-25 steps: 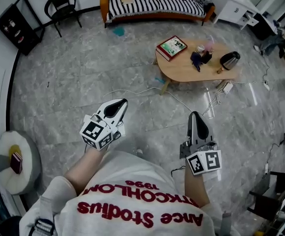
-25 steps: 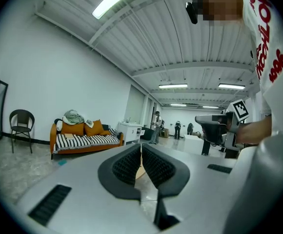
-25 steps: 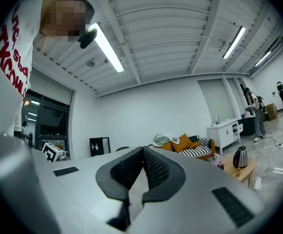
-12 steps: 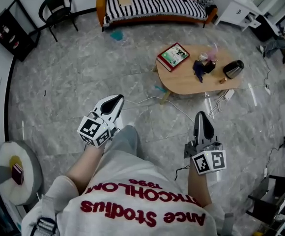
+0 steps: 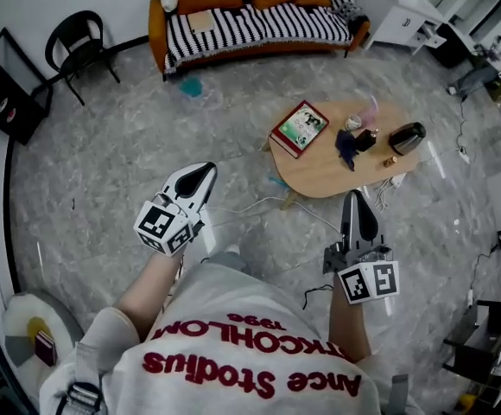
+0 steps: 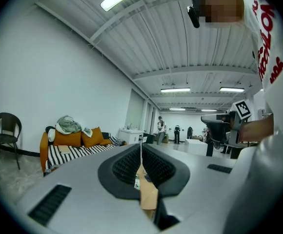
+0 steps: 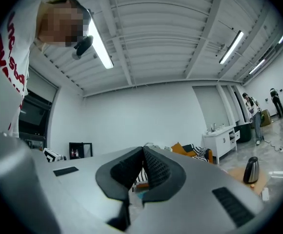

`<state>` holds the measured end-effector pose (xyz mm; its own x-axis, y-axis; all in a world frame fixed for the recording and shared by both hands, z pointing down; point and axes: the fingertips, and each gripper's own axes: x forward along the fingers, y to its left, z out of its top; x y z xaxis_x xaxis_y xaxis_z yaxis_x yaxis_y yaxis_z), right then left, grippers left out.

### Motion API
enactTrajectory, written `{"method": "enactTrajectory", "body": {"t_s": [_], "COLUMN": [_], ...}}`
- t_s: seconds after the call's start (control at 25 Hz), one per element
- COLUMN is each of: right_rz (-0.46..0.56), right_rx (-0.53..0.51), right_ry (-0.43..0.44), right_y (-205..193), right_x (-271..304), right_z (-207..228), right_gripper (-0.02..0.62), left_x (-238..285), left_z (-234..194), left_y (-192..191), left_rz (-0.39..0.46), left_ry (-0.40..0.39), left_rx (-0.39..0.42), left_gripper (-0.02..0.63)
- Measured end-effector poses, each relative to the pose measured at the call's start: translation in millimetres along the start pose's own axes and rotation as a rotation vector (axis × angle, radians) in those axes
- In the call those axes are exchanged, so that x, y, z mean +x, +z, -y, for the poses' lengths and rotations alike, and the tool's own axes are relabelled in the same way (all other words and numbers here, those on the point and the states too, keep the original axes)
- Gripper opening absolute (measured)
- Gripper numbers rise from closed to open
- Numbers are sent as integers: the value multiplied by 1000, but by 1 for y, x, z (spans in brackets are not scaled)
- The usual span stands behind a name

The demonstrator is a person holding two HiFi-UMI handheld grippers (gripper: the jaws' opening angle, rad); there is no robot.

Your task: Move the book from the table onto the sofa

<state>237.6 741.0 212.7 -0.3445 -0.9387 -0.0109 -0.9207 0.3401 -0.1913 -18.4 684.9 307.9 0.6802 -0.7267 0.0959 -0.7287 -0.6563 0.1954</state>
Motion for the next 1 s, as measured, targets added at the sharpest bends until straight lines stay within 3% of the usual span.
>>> {"method": "enactTrajectory", "body": {"t_s": [0.32,0.68,1.0], "right_rz": [-11,-47,-82], "right_rx": [42,67,75], "right_ry": [-77,-49,-28], "right_y": [-14,-41,-49], "right_x": [51,132,243], "right_z": [30,69,133], "right_gripper": [28,28,28], "left_x": [42,96,195], "left_z": [-44,-85,-146], "left_y": [-7,-26,-12], "left_rz": [-31,-77,-82], "left_ry": [-28,-18,-14], "left_rx": [-28,-56,-72], "left_gripper": [23,23,23]}}
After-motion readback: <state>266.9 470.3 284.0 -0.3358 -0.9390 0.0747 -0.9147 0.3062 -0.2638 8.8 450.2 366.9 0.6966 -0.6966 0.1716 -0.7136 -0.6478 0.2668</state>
